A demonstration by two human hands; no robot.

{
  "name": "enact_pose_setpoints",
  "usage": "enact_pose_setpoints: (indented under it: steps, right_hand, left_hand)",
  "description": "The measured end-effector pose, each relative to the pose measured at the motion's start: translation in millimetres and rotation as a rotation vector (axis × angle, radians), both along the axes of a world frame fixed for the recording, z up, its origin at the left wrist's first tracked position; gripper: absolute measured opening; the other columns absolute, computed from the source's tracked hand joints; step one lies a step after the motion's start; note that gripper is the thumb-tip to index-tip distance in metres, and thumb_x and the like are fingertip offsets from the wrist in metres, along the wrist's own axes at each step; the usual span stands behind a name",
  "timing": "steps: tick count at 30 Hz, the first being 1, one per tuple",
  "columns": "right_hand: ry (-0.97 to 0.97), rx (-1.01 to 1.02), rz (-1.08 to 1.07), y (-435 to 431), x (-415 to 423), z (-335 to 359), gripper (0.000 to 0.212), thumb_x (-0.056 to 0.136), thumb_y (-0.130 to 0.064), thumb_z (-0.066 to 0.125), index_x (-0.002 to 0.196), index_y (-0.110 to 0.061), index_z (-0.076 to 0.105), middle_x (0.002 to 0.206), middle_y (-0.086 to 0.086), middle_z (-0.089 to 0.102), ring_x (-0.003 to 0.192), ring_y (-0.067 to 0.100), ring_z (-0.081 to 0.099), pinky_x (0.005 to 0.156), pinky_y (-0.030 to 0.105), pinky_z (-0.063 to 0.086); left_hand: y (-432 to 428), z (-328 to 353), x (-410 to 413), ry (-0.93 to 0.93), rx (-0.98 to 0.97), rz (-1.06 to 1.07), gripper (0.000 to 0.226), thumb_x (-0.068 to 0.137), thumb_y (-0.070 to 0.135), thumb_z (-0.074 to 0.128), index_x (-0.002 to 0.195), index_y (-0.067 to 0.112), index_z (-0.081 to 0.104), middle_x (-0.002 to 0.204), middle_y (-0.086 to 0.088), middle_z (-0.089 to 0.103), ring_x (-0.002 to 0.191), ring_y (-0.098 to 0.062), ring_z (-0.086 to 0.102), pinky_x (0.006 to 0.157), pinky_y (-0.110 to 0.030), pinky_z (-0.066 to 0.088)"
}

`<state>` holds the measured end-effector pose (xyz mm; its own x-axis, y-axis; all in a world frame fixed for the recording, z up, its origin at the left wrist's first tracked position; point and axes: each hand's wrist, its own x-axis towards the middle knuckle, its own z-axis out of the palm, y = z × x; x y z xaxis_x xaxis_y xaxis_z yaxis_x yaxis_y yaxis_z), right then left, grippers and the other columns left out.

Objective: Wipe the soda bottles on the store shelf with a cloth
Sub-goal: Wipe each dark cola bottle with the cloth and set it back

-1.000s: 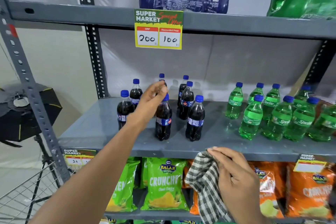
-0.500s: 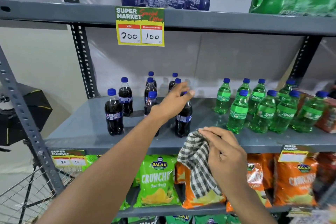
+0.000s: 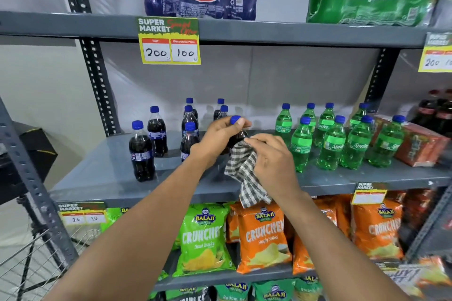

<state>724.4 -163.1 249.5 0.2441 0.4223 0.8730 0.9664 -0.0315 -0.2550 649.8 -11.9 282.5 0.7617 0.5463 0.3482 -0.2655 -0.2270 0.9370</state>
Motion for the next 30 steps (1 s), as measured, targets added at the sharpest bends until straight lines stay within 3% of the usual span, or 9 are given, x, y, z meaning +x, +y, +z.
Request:
enact_pose_setpoints:
  steps: [2,6,10,13,18,22,25,28,30]
  right_hand:
    - [-0.017,0.018,-0.028,0,-1,10,0.044,0.079,0.019,0.059,0.112,-0.006,0.074,0.104,0.006,0.069,0.095,0.025,0.058,0.084,0.038,0.053]
    - [-0.155,0.040,-0.071,-5,-16,29,0.043,0.079,0.015,0.058,0.114,-0.006,0.072,0.104,0.007,0.070,0.094,0.024,0.056,0.088,0.030,0.049]
    - [-0.334,0.019,-0.025,-17,-34,31,0.036,0.084,0.011,0.051,0.110,-0.003,0.073,0.107,0.007,0.072,0.097,0.027,0.059,0.089,0.034,0.053]
    - [-0.407,-0.053,-0.003,-29,-44,18,0.031,0.094,0.006,0.048,0.111,-0.001,0.073,0.110,0.007,0.072,0.098,0.029,0.061,0.088,0.035,0.054]
    - [-0.451,-0.139,0.025,-46,-56,-14,0.051,0.104,-0.004,0.021,0.110,-0.001,0.072,0.108,0.008,0.070,0.097,0.027,0.058,0.087,0.034,0.054]
    - [-0.302,-0.048,-0.001,-43,-53,-1,0.041,0.082,0.011,0.045,0.110,-0.001,0.072,0.108,0.009,0.070,0.097,0.029,0.059,0.085,0.035,0.054]
    - [-0.215,0.070,-0.046,-31,-50,32,0.038,0.079,0.018,0.059,0.108,-0.002,0.074,0.106,0.011,0.072,0.095,0.029,0.062,0.086,0.038,0.055]
    - [-0.207,0.077,-0.039,-25,-52,46,0.038,0.080,0.020,0.062,0.108,-0.002,0.074,0.107,0.010,0.073,0.098,0.028,0.063,0.091,0.040,0.054]
    - [-0.260,0.048,-0.033,-29,-58,40,0.036,0.082,0.017,0.059,0.107,-0.002,0.074,0.107,0.009,0.072,0.096,0.028,0.061,0.089,0.037,0.053]
  left_hand:
    - [-8,6,-5,-0.061,-0.074,-0.091,0.029,0.098,0.024,0.062,0.112,0.001,0.072,0.100,-0.009,0.078,0.091,-0.019,0.074,0.077,-0.027,0.058]
    - [-22,15,-15,-0.174,-0.111,-0.201,0.037,0.097,0.021,0.060,0.116,-0.011,0.066,0.118,-0.030,0.068,0.104,-0.032,0.069,0.091,-0.037,0.057]
    - [-28,17,-24,-0.224,-0.192,-0.245,0.046,0.100,0.025,0.055,0.118,-0.017,0.060,0.125,-0.025,0.069,0.112,-0.030,0.067,0.092,-0.034,0.055]
    - [-31,19,-27,-0.287,-0.285,-0.238,0.036,0.098,0.029,0.058,0.110,-0.004,0.064,0.119,-0.018,0.074,0.120,-0.030,0.066,0.094,-0.034,0.055]
    - [-31,23,-33,-0.353,-0.372,-0.262,0.027,0.095,0.027,0.059,0.101,0.001,0.066,0.113,-0.019,0.075,0.115,-0.032,0.067,0.100,-0.041,0.054]
    - [-37,20,-35,-0.327,-0.392,-0.302,0.027,0.096,0.026,0.057,0.097,0.003,0.071,0.115,-0.021,0.075,0.117,-0.032,0.067,0.102,-0.041,0.053]
    - [-44,17,-37,-0.270,-0.384,-0.409,0.028,0.095,0.031,0.062,0.100,0.007,0.077,0.116,-0.021,0.073,0.111,-0.031,0.069,0.099,-0.041,0.054]
    - [-47,17,-40,-0.255,-0.416,-0.491,0.033,0.093,0.035,0.066,0.107,0.006,0.075,0.116,-0.020,0.071,0.105,-0.030,0.069,0.094,-0.041,0.054]
    - [-46,17,-42,-0.291,-0.418,-0.434,0.032,0.097,0.030,0.061,0.109,0.003,0.073,0.122,-0.021,0.071,0.116,-0.031,0.067,0.097,-0.039,0.055]
